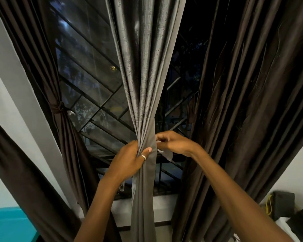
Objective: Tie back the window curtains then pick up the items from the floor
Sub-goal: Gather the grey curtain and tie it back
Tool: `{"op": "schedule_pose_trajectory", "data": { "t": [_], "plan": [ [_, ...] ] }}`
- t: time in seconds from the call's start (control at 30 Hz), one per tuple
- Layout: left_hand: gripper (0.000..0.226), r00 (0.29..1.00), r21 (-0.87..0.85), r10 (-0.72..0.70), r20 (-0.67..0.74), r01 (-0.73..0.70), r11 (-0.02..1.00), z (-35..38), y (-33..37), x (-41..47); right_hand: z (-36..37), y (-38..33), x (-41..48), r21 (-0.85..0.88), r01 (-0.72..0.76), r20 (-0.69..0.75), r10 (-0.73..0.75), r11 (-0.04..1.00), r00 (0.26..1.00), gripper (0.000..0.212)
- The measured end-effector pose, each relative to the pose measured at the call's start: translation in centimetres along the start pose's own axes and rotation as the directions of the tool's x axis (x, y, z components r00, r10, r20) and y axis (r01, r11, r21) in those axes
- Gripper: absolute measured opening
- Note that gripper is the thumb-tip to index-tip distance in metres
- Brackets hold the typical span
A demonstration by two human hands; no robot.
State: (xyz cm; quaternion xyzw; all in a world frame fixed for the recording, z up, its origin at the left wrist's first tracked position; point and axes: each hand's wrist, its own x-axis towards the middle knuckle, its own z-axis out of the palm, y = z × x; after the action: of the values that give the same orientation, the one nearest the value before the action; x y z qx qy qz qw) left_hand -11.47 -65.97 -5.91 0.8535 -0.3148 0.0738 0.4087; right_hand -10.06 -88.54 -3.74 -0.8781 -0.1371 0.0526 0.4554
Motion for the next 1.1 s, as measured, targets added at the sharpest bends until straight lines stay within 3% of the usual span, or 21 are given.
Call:
{"op": "schedule_pose_trajectory", "data": {
  "t": [0.1,0.23,0.43,0.6,0.77,0.97,1.1],
  "plan": [
    [0.032,0.990,0.160,0.038,-0.134,-0.016,0.987,0.6,-0.2,0.0,0.0,-0.5,0.4,-0.100,0.013,-0.011,-0.014,0.995,1.000,0.018],
    [0.036,0.988,0.173,0.088,-0.125,-0.065,0.983,0.9,-0.3,0.0,0.4,-0.5,1.0,-0.244,0.087,-0.037,-0.099,0.966,0.994,0.015],
    [0.039,1.000,-0.151,0.014,0.020,-0.011,0.988,-0.2,-0.5,0.3,0.2,-0.7,1.4,-0.040,0.020,-0.039,-0.022,0.999,0.999,0.024],
    [0.035,0.998,-0.174,-0.006,0.065,0.018,0.985,-0.8,-0.5,0.4,-0.4,-0.8,1.7,0.132,0.014,0.000,-0.014,0.991,1.000,0.029],
    [0.043,0.995,-0.194,-0.023,0.097,0.042,0.980,-0.9,-0.7,0.6,-2.0,-0.8,1.0,0.179,0.035,0.199,-0.071,0.983,0.977,0.049],
    [0.043,0.995,-0.183,-0.032,0.093,0.048,0.982,-0.7,-0.8,0.9,-2.0,-0.4,1.7,-0.099,0.051,0.171,-0.033,0.994,0.985,0.053],
    [0.046,0.995,-0.169,-0.055,0.086,0.069,0.983,-0.7,-0.9,1.0,-1.7,-0.5,1.4,-0.173,0.108,0.086,-0.095,0.979,0.992,0.040]
  ]
}}
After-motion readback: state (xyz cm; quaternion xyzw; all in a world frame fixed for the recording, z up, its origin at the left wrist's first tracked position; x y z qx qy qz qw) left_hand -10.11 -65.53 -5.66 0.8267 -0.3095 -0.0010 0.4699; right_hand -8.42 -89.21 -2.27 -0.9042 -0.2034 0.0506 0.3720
